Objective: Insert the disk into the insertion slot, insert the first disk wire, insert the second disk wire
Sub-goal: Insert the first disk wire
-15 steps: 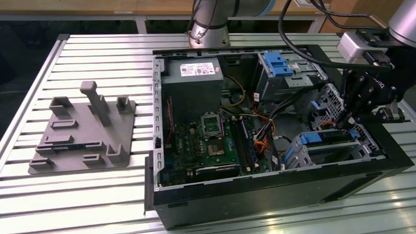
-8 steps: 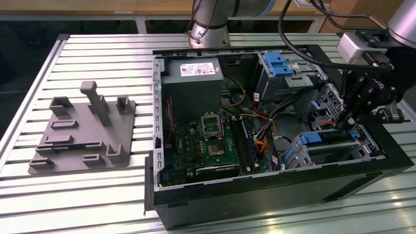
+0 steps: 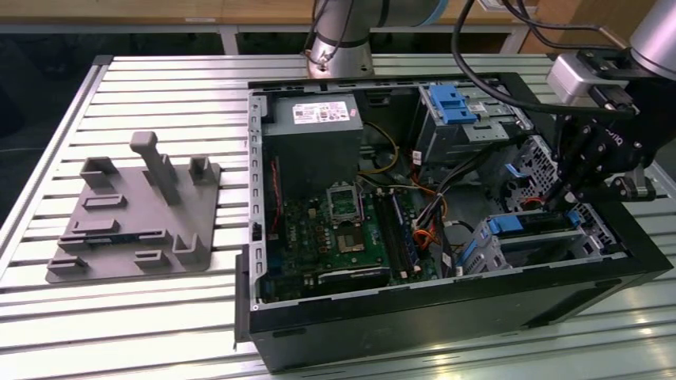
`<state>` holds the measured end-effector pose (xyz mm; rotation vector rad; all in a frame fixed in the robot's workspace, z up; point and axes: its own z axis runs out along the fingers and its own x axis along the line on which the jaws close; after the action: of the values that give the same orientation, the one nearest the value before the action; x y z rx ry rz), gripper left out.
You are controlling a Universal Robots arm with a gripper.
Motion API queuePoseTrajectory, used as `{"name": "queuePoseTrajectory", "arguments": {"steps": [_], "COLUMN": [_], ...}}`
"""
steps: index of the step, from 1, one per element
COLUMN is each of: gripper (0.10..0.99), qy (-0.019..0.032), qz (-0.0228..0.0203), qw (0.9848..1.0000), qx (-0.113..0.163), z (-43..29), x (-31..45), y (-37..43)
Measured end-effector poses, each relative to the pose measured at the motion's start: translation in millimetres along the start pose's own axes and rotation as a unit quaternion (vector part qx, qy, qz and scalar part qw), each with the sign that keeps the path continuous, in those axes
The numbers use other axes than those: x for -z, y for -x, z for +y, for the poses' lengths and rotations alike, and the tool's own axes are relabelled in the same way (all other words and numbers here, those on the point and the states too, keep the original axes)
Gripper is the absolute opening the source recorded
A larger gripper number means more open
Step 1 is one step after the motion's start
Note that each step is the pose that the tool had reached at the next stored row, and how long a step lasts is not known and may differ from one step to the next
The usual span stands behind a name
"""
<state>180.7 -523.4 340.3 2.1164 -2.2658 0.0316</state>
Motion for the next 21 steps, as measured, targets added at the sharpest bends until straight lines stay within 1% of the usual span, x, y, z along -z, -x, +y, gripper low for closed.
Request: {"name": "queuePoseTrajectory", "arguments": {"steps": [7, 21], "gripper": [0.173, 0.173], "qy": [0.0005, 0.001], "qz": [0.0004, 0.0004], "qw": [0.9999, 0.9999], "qx": [0.015, 0.015], "z": [-0.1, -0.1], "x": [-1.0, -3.9], "y": [-0.5, -0.8]}}
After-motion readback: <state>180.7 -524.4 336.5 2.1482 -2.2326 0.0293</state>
